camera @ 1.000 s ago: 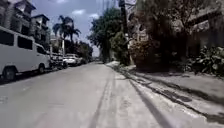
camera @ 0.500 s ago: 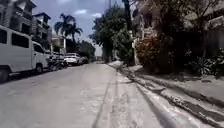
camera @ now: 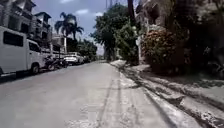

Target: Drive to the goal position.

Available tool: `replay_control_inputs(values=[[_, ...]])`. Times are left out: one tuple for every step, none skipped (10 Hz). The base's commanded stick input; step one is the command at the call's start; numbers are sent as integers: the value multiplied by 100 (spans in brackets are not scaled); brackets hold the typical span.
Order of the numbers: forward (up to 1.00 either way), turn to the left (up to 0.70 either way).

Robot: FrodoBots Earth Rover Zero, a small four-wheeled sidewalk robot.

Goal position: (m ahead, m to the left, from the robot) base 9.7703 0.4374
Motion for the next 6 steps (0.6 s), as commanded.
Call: replay_control_inputs(values=[[100, 0], [100, 0], [100, 0], [100, 0], [100, 0], [100, 0]])
